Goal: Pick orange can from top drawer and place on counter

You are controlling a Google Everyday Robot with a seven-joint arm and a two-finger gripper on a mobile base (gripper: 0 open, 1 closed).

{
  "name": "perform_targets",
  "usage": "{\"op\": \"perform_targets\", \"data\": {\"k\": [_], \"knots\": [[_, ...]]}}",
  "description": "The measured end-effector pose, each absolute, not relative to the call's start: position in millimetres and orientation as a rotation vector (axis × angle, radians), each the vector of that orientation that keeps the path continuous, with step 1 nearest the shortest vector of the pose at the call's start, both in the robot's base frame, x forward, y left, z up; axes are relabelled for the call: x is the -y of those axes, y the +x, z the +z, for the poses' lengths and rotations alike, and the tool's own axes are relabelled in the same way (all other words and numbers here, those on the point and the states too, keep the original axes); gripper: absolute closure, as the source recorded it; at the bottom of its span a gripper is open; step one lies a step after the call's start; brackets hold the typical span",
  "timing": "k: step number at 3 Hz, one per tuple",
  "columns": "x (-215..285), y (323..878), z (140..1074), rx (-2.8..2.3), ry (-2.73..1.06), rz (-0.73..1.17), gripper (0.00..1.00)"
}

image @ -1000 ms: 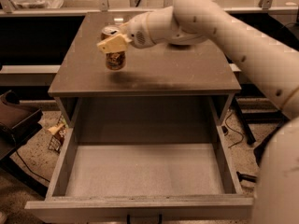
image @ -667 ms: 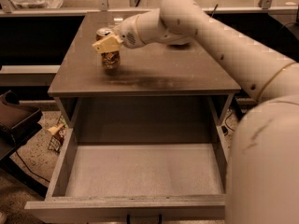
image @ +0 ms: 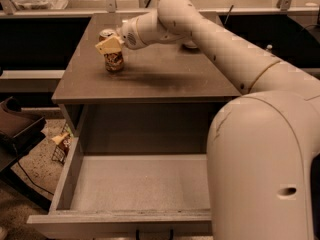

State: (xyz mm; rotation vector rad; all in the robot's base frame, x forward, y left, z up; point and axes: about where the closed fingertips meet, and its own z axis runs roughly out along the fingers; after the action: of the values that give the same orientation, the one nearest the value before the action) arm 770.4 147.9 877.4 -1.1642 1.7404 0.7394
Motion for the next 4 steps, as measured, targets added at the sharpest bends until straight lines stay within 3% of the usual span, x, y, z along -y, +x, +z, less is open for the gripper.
{"op": "perform_targets", "data": {"k": [1, 2, 3, 4], "knots": [[-148.0, 770.8, 882.3, -1.742, -1.164, 0.739, 0.84], [-149.2, 770.6, 883.2, -1.742, -1.165, 0.741, 0.53], [-150.0, 770.4, 882.9, -1.742, -1.166, 0.742, 0.3], [-151.2, 770.1, 882.4, -1.742, -1.168, 0.744, 0.01]]}}
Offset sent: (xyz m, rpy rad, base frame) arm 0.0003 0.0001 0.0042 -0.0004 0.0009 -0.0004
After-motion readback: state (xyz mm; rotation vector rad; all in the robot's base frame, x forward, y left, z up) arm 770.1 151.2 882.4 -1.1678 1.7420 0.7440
